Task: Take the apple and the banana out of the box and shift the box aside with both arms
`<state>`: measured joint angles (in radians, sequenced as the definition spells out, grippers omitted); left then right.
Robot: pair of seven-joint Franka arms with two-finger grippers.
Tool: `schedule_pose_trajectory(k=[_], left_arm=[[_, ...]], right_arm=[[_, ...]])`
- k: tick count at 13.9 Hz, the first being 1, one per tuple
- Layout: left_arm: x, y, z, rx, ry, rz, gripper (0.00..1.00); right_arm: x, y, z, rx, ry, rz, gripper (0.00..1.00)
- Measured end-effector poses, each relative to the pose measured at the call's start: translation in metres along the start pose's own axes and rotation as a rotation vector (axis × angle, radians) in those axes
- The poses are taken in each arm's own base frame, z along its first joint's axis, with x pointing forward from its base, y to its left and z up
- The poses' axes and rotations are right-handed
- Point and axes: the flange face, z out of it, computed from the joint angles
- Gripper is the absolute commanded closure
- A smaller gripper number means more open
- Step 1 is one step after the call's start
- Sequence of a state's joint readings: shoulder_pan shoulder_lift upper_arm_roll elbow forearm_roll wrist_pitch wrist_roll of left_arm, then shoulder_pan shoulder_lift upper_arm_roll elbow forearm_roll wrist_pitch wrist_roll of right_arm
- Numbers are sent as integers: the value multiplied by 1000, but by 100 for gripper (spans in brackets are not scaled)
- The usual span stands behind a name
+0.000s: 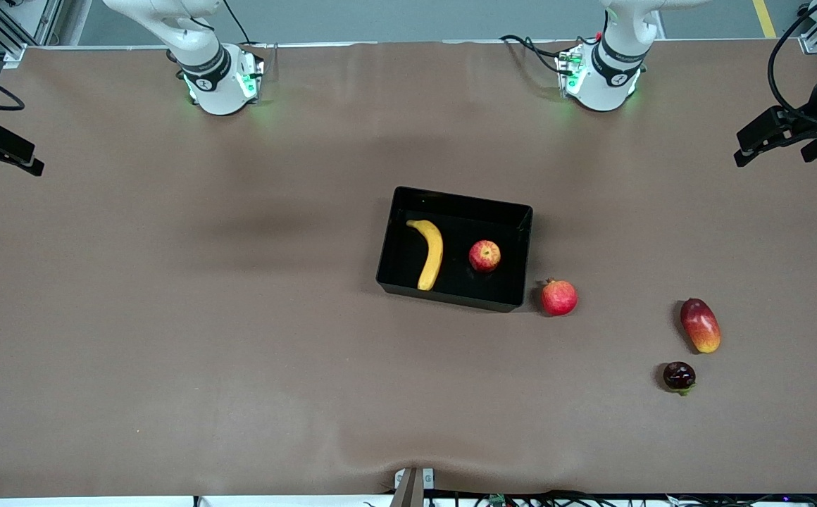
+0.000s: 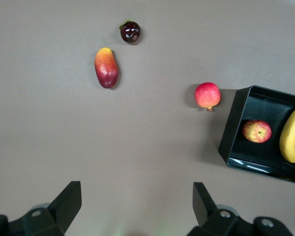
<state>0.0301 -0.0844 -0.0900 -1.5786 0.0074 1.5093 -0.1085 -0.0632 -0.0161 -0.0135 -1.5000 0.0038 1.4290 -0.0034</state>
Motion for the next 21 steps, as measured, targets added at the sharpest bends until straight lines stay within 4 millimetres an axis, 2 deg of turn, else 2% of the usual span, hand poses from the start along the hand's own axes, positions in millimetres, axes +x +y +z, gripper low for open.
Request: schedule_pose_trajectory(k=[5,8,11,14,18,20,21], left_arm=[[2,1,3,0,-6,2,0],[12,19,23,2,-43,31,0],[26,75,68,9,-120,14,0],[33,153,119,12,-161,-52,0],[28,246,181,5,-162,-165,0],[22,280,220,-12,-144,-224,0],[19,293,241,-23,-136,-249,0]], right_arm=[[0,0,0,0,-1,0,0],[0,0,0,0,-1,-1,0],[1,0,1,-1,-3,-1,0],[3,1,6,-2,-9,1,0],[9,-1,10,-3,-2,-3,0],[21,-17,27,-3,-22,-35,0],[34,-33,42,-7,-29,-64,0]])
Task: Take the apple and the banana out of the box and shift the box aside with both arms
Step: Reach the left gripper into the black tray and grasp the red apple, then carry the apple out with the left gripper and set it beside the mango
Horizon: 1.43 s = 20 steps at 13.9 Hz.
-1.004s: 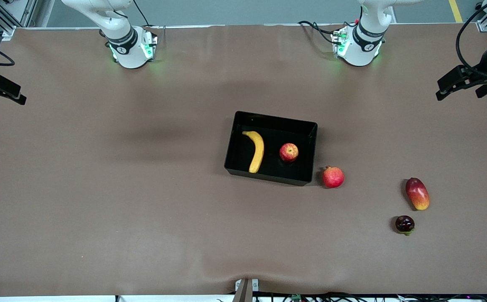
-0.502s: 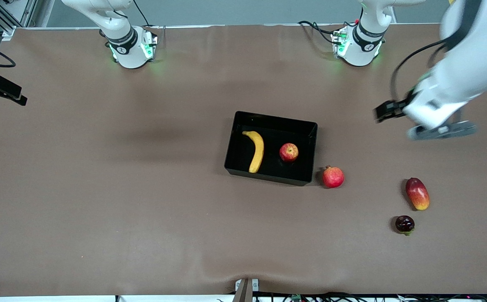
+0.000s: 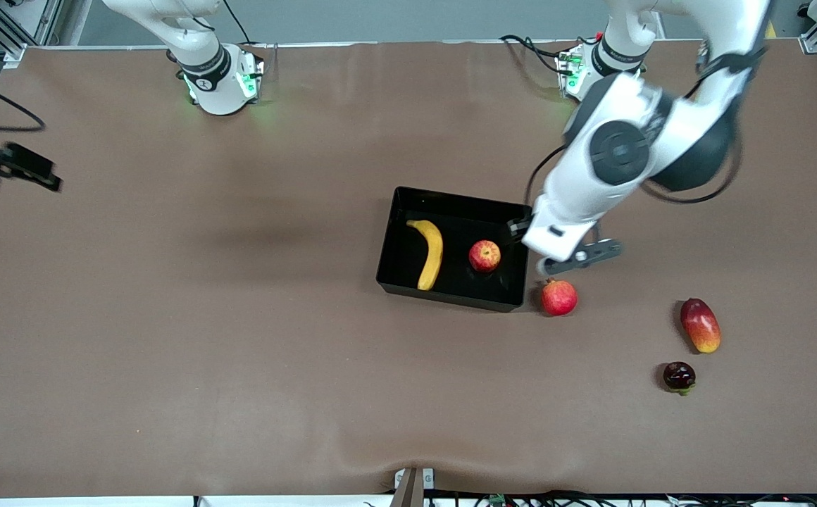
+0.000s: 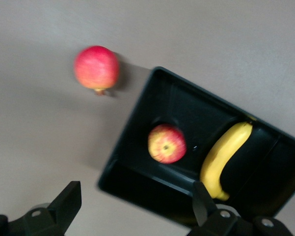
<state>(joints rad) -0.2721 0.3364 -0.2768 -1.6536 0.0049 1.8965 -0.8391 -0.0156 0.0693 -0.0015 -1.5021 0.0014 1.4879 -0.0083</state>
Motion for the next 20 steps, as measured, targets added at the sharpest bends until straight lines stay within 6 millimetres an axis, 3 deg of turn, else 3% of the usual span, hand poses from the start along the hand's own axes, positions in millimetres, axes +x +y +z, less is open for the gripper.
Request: schedule_pose_trajectory(k=[2,6,9,13,14,15,16,20], left_arm=[[-6,16,43,-8,-5,-48,0],[-11,34,111,32,-15,-91,0],[-15,43,152,53,-25,-106,0],[-20,47,201,66,-55,-114,0],[-22,45,209,76,-64,-113,30],[-23,43,215,85,-71,-113,69],[-25,42,218,90,-75,-113,97],[-22,44,204,73,-58,-115,100]], right_arm=[[21,-30,22,-6,-14,-45,0],[31,-34,33,-7,-35,-53,0],[42,-41,58,-8,-81,-65,0],[53,-74,93,-18,-144,-119,0],[55,-82,99,-21,-153,-131,0],[55,-86,101,-22,-156,-136,0],[55,-87,101,-22,-155,-138,0],[55,-84,99,-22,-155,-133,0]])
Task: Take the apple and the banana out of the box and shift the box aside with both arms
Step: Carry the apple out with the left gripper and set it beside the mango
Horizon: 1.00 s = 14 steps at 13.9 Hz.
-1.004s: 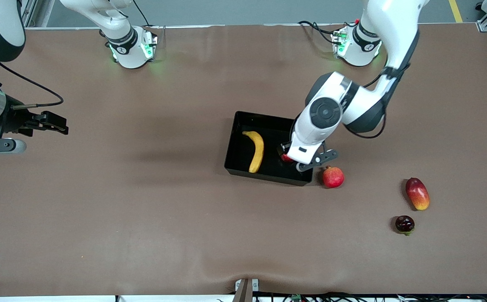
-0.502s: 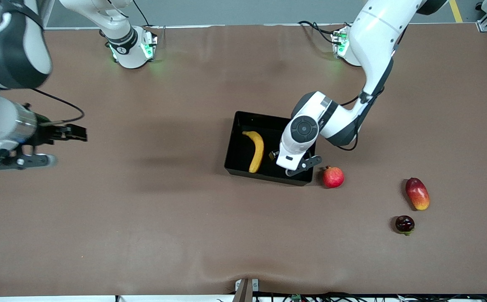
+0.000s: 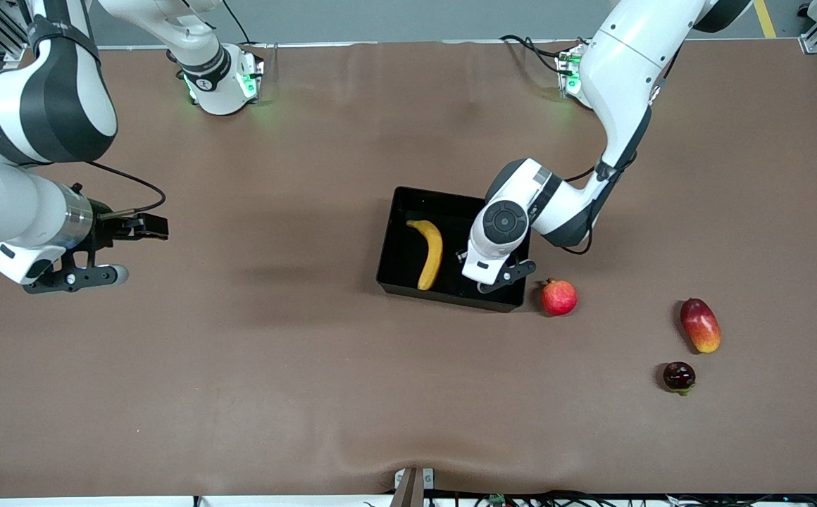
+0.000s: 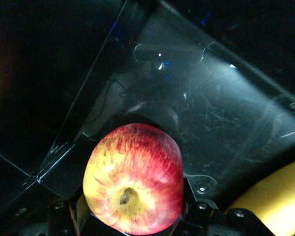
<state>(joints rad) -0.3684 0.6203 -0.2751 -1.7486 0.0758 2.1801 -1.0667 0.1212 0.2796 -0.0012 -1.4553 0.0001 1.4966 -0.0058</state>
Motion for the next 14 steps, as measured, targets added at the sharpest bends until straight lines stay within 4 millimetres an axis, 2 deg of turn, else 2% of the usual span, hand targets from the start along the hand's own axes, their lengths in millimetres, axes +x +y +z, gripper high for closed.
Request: schedule_pose_trajectory(k=[2,3,5,6,8,9,11,14], left_arm=[[4,0,-38,-24,30,-5,100],[5,0,-68,-32,46,-8,100],[7,-9,-140,-36,80,-6,100],[11,-22,-176,-35,96,4,100],[36,-67,-230,-26,115,39,100],[54,-96,-245,-12,109,60,100],[98,-152,-253,7,83,84,100],[161,-232,-225,21,17,103,100]], right_arm=[[0,1,0,0,-1,2,0],[0,2,0,0,-3,3,0],[0,2,1,0,-4,4,0],[0,2,1,0,-5,4,0],[1,3,3,1,-9,5,0],[2,3,4,1,-11,6,0],[3,3,7,1,-15,6,0],[4,3,9,1,-19,6,0]])
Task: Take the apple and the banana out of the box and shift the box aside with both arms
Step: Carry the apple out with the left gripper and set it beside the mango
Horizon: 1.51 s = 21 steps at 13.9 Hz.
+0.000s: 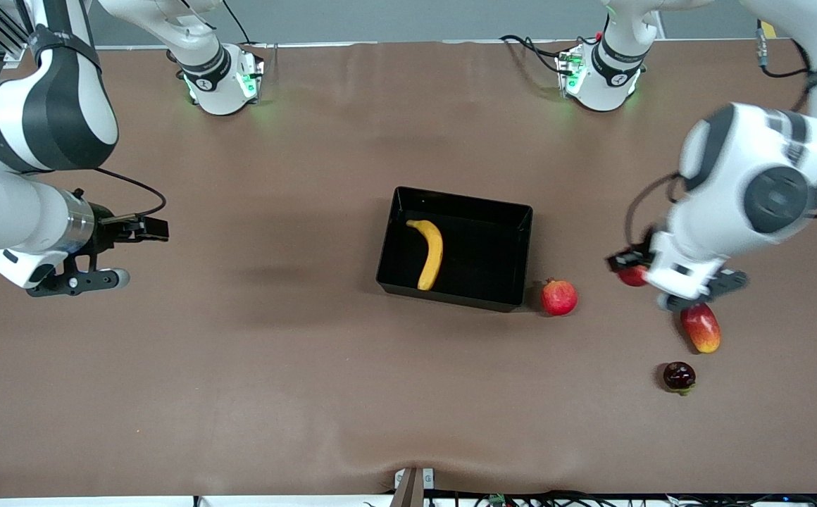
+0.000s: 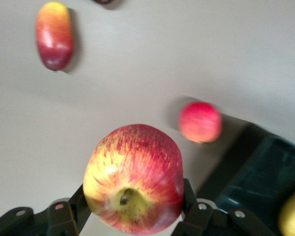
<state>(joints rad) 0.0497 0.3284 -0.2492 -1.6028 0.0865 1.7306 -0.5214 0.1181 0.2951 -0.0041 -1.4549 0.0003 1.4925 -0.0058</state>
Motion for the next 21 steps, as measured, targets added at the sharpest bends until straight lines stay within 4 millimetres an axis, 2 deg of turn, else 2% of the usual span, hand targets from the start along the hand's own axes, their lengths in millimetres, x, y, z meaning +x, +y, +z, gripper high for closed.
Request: schedule_pose_trajectory(k=[2,3,5,7,8,17,18,19,20,21], left_arm=[[28,-47,32,-8,-41,-10,100],[40,-64,53,-19,-50,-24,100],[56,-77,99,-43,-48,-46,100],[66,-72,138,-68,-34,-46,100],[71,-68,150,-82,-19,-44,100],[97,-34,214,-175,87,-29,100],[98,-26,216,-179,91,-23,96],[99,-19,215,-181,96,-16,84],[98,-12,215,-183,99,-10,49],[98,-8,215,-186,105,-7,0]], right_arm=[[0,0,0,0,-1,1,0],[0,0,0,0,0,1,0],[0,1,0,0,-1,1,0],[0,1,0,0,-1,1,0],[0,1,1,0,-1,2,0],[1,2,3,0,-9,4,0],[1,2,3,0,-9,4,0],[1,2,3,0,-9,4,0],[1,2,3,0,-9,4,0],[1,2,3,0,-9,4,0]])
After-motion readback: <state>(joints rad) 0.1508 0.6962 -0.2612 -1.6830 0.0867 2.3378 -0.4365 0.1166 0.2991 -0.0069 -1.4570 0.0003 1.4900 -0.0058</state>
